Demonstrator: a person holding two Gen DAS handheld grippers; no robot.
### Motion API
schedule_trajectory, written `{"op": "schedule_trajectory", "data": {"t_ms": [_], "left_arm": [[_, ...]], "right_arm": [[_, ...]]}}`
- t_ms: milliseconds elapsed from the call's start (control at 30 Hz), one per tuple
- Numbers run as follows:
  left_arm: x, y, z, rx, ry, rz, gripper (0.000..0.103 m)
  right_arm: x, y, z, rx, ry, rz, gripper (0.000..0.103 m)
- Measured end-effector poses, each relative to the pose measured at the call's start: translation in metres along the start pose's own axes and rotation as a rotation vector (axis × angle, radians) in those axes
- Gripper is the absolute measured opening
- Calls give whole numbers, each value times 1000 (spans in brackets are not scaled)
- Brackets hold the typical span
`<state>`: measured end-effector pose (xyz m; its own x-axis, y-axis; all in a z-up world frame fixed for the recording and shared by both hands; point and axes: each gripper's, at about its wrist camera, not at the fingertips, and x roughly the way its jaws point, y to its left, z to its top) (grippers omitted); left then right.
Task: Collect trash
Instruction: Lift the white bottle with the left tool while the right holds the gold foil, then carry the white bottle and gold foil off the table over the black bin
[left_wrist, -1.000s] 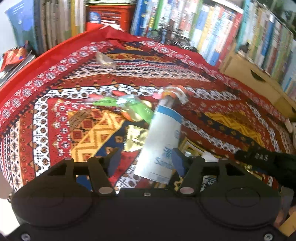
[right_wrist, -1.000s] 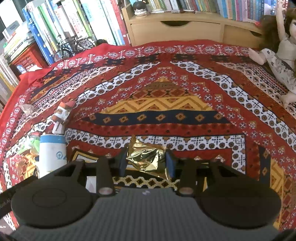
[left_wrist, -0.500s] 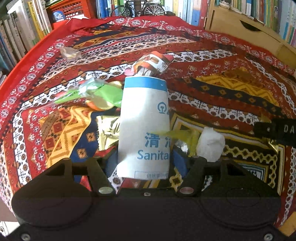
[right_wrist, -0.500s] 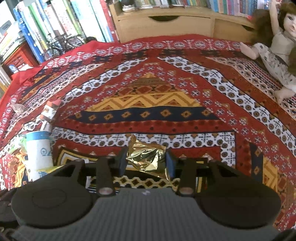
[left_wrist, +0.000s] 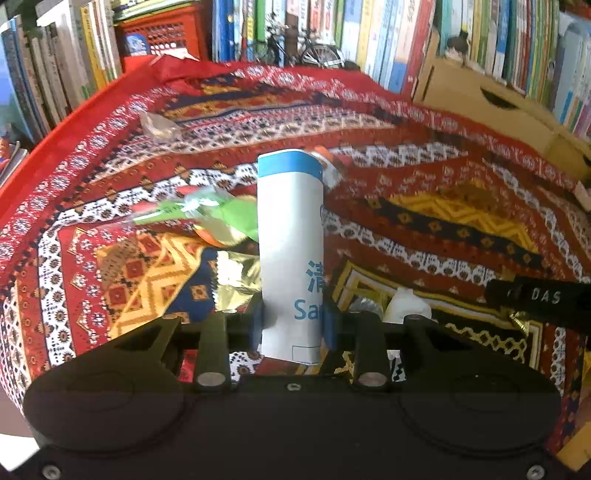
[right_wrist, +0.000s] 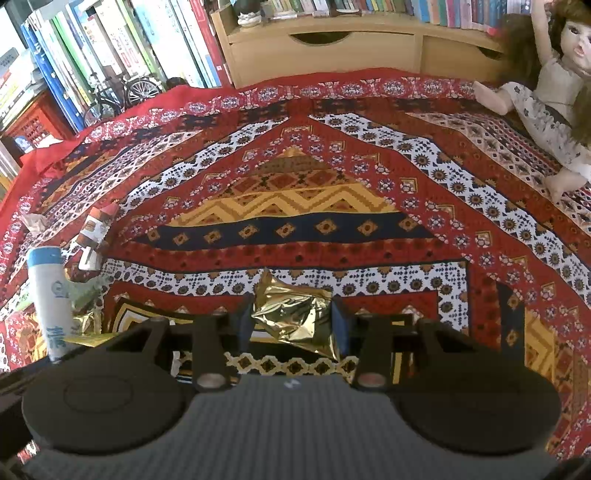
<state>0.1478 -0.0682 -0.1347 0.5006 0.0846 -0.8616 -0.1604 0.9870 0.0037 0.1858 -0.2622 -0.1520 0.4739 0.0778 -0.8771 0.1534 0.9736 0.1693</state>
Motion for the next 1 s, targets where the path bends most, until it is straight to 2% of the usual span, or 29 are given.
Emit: {"op": "schedule_trajectory", "data": {"t_ms": [367,800,1000], "left_arm": [[-27,12,-10,-13,-47,-19,29],[-66,45,-47,-8,-87,-57,29],[-93,70,-68,-6,-109,-72,29]], "right_arm": [[-28,1,-16,13,-42,6,48],[-75,18,-54,5,-107,0,48],[-101,29,-82,9,-132,-12,48]]}}
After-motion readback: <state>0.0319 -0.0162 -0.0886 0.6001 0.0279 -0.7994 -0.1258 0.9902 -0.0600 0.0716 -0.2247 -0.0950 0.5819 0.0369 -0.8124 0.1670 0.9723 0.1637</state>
